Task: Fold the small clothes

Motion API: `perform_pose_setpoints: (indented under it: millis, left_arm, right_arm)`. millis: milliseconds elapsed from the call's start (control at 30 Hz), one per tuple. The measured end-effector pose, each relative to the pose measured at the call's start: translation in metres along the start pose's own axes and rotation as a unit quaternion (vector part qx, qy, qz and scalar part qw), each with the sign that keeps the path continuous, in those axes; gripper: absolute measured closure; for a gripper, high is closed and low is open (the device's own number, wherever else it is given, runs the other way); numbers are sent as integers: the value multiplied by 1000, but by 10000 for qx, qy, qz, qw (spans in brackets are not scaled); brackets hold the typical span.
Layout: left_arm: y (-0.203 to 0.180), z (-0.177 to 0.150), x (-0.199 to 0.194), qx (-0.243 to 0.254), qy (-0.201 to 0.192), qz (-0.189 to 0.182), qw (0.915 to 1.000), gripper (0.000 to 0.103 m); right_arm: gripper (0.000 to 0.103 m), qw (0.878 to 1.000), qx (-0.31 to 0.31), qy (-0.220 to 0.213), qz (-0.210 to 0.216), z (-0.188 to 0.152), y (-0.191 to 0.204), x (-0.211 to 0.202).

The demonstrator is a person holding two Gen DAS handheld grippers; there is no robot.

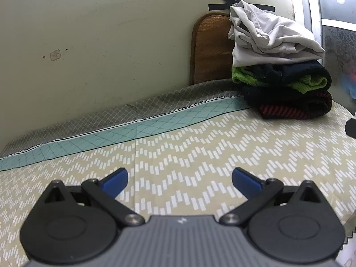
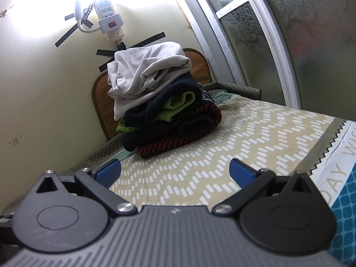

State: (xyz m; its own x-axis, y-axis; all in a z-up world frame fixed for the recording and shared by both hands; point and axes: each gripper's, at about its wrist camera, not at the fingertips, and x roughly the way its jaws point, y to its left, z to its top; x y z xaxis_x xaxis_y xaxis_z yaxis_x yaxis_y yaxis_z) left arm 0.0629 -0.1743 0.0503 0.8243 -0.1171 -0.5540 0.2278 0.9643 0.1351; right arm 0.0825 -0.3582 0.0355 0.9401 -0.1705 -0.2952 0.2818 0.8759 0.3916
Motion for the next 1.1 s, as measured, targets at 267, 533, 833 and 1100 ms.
perform_pose_setpoints:
  millis: [267,533,833,1100]
  left_arm:
    - [1,0,0,-4,5,29,10000,0]
    - [0,0,1,34,40,38,10000,0]
    - [0,0,1,28,45,18,10000,0]
    - [1,0,-2,-17,-10,-59,10000,0]
  right_arm:
    - [0,10000,9,-2,-4,0,0,-1]
    - [0,10000,15,-6,-5,-1,0,-1]
    - [0,10000,19,-8,-9,-1,0,-1]
    - [0,10000,26,-11,-10,-1,0,-1]
